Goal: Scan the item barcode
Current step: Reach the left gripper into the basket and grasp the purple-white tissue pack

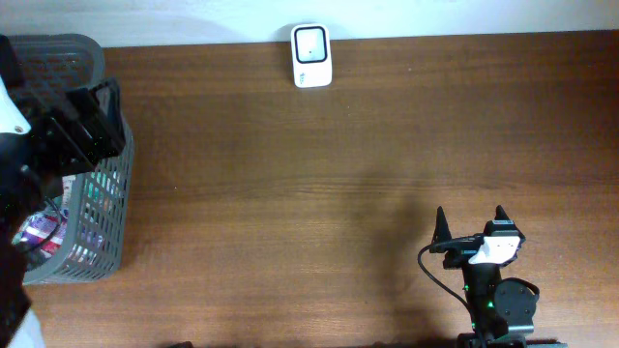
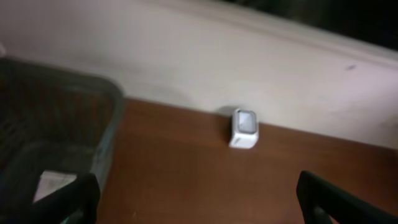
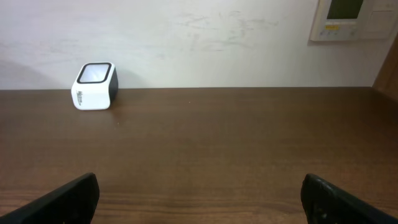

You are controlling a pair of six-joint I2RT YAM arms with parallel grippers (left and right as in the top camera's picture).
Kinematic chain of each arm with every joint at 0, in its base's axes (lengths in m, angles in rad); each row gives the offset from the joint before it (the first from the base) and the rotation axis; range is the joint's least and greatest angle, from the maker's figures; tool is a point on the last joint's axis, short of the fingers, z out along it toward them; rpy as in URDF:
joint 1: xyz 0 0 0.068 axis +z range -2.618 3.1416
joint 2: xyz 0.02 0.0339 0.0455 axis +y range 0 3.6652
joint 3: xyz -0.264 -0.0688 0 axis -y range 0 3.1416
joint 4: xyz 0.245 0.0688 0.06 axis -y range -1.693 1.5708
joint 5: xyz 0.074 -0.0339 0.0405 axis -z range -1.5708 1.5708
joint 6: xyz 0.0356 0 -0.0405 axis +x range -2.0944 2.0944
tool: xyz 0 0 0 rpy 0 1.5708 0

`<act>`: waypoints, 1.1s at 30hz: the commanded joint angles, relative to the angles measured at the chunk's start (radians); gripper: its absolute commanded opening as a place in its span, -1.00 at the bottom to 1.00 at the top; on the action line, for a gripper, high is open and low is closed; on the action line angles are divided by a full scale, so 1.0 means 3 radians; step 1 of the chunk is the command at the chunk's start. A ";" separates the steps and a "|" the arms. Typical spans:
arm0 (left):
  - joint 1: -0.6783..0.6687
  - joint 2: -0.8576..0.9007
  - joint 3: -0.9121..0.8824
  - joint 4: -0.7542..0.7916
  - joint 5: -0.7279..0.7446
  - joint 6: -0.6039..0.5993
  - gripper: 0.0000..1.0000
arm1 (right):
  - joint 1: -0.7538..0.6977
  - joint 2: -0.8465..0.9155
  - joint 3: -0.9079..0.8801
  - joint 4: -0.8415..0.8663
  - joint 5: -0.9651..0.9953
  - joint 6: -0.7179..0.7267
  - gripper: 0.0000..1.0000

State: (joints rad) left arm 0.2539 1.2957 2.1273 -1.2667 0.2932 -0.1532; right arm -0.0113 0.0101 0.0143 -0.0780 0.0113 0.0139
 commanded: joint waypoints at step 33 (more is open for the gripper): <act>0.1470 0.2289 -0.0853 -0.0950 -0.1278 -0.1008 0.98 | 0.0014 -0.0022 -0.0029 -0.0010 0.0028 -0.0020 0.97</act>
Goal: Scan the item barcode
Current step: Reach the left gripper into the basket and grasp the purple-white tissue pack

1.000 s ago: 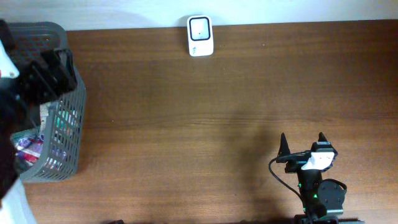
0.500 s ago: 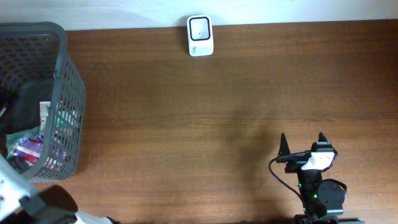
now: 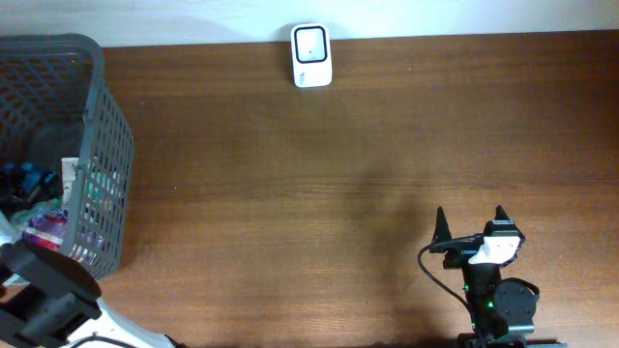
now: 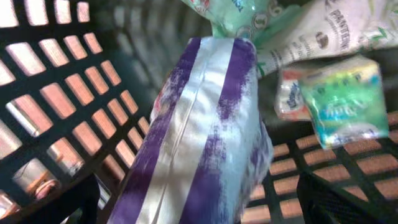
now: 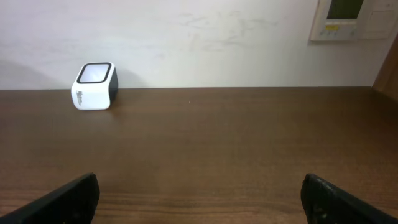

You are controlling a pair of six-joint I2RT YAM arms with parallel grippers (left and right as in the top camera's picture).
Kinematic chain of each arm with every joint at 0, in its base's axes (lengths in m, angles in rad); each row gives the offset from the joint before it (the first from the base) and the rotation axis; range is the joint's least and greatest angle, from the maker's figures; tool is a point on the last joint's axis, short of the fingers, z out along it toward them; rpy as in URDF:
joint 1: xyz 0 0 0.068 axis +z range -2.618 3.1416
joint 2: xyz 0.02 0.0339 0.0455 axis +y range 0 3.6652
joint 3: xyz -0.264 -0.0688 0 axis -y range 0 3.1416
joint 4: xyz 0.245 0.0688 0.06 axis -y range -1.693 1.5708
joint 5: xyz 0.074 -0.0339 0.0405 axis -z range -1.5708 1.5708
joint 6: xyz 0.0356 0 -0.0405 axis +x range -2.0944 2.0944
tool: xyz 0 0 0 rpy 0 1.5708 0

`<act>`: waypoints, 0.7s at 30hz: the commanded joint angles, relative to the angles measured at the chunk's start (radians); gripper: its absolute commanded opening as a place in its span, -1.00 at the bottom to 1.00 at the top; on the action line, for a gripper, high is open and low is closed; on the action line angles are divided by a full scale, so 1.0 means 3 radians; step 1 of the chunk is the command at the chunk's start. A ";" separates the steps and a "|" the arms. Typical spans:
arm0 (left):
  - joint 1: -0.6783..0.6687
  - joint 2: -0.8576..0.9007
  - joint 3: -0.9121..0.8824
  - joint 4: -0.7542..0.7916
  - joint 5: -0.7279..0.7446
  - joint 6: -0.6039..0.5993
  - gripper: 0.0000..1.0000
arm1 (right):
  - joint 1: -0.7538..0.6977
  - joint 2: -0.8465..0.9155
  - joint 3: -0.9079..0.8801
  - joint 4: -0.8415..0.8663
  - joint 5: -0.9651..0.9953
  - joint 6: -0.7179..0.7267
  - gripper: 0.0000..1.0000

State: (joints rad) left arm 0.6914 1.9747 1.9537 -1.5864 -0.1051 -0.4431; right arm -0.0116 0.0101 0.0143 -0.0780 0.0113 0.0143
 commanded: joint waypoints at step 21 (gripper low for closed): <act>0.0011 -0.0178 0.2265 -0.0304 0.0638 -0.0019 -0.67 | 0.0017 -0.0022 -0.0029 -0.0010 0.0028 -0.0022 0.97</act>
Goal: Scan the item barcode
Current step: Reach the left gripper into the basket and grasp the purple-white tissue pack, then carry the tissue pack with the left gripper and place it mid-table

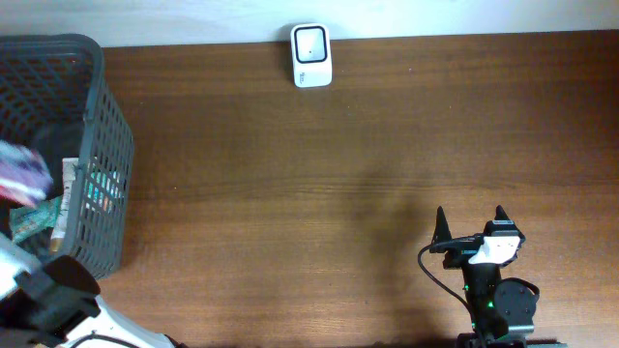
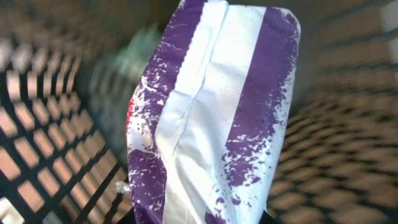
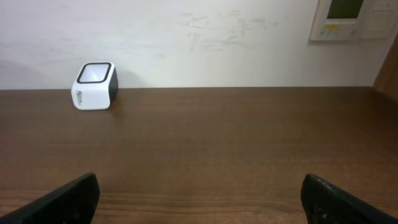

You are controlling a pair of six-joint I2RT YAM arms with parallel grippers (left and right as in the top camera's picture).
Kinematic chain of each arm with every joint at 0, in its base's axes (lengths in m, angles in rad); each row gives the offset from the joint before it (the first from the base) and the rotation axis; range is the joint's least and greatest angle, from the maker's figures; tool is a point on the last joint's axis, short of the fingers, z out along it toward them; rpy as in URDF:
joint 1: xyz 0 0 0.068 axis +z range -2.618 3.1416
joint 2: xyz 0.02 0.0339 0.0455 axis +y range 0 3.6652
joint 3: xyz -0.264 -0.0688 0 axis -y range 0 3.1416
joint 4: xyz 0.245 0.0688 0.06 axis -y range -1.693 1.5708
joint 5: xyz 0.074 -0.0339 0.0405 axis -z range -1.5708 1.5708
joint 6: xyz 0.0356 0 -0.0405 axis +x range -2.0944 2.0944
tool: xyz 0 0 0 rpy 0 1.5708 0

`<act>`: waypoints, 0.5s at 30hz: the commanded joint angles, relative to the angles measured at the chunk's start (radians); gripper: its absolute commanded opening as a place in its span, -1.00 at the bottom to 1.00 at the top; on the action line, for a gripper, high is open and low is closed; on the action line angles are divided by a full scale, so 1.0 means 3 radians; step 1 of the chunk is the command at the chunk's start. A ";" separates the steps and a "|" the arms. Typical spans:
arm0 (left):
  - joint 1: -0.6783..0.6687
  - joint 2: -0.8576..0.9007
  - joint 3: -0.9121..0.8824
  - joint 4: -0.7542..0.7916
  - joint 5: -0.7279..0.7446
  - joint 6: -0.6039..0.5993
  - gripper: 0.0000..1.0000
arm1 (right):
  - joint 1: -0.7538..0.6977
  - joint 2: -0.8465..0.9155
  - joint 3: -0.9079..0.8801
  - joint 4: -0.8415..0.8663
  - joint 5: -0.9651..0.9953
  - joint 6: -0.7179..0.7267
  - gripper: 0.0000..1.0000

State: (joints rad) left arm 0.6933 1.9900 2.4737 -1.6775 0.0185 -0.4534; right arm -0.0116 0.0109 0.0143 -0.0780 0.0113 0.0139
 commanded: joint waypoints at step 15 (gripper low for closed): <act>-0.1879 -0.0810 0.1525 -0.0034 0.1297 0.0234 -0.57 | 0.0015 -0.0024 -0.0029 -0.0010 0.0028 -0.0020 0.97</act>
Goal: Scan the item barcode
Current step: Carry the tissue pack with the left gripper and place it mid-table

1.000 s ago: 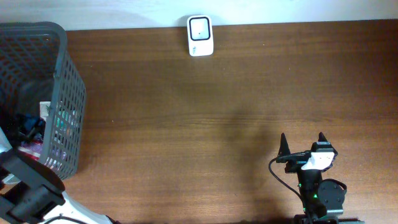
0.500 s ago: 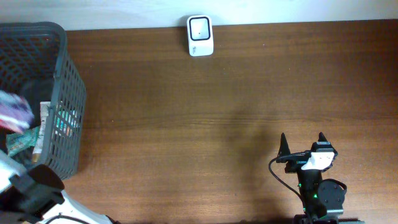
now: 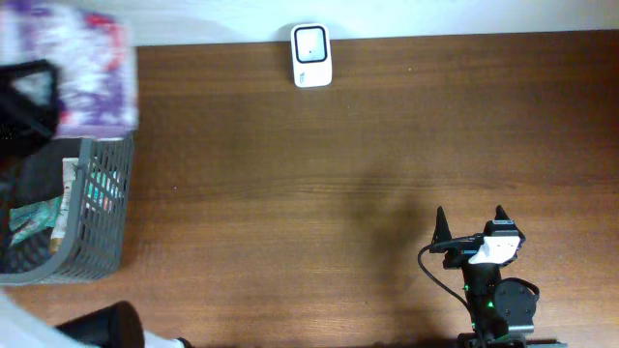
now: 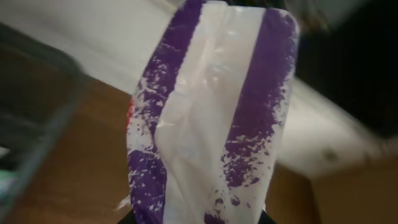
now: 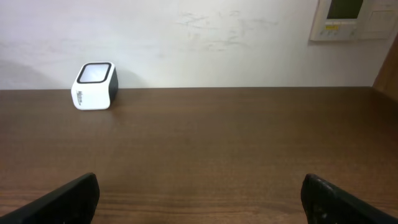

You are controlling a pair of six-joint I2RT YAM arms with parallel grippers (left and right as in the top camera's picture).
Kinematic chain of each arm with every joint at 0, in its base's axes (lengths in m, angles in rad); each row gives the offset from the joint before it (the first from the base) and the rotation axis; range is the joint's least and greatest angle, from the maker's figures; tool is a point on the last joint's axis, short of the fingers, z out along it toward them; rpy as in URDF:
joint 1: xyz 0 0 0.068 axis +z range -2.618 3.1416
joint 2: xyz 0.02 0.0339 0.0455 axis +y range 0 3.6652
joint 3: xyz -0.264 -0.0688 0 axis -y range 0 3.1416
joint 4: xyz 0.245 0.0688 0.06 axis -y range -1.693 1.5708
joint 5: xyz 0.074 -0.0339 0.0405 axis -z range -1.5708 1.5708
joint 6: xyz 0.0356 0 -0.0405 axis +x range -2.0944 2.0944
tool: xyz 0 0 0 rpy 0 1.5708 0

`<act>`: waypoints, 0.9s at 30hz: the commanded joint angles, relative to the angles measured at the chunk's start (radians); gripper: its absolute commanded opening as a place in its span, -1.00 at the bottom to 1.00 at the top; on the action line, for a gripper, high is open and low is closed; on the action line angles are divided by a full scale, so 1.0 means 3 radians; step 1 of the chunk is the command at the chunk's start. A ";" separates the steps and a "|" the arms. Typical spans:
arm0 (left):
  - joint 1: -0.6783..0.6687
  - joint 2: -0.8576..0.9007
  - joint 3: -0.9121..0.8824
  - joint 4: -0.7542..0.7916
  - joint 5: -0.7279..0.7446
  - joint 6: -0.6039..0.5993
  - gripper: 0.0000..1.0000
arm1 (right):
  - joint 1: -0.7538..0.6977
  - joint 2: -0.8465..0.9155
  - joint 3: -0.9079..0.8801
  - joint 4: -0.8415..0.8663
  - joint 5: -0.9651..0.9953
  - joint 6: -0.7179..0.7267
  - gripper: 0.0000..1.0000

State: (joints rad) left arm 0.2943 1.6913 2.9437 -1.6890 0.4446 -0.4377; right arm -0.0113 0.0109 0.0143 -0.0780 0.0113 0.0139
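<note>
A purple-and-white striped packet (image 4: 208, 118) fills the left wrist view, and my left gripper (image 4: 198, 219) is shut on its lower end, with only dark finger edges showing beside it. From overhead the packet (image 3: 92, 72) is large and blurred, held high over the table's far left corner. The white barcode scanner (image 3: 311, 56) stands at the far edge by the wall, its window facing up; the right wrist view has the scanner (image 5: 95, 86) at the far left. My right gripper (image 3: 469, 224) rests open near the front right, holding nothing.
A grey mesh basket (image 3: 92, 208) with several other packets inside stands at the left end of the table, below the lifted packet. A wall panel (image 5: 351, 18) hangs at the back right. Brown tabletop lies between the basket, the scanner and the right arm.
My left gripper has risen with the striped packet from inside the basket to high above it, with wall and tabletop now behind the packet. The right arm has not moved.
My left gripper was open above the basket, looking toward the scanner. Then it was down in the basket, open around the striped packet. Then it was shut on the packet inside the basket, and now it holds it well above the basket rim.
</note>
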 commanded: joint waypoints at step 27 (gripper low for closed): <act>-0.2855 0.2834 -0.0710 0.0206 -0.2255 0.0167 0.09 | 0.0014 -0.0024 -0.0029 -0.0010 0.0028 -0.0020 0.98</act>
State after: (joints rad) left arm -0.5377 2.5294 2.7258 -1.6333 -0.2180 -0.3897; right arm -0.0113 0.0109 0.0143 -0.0780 0.0113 0.0143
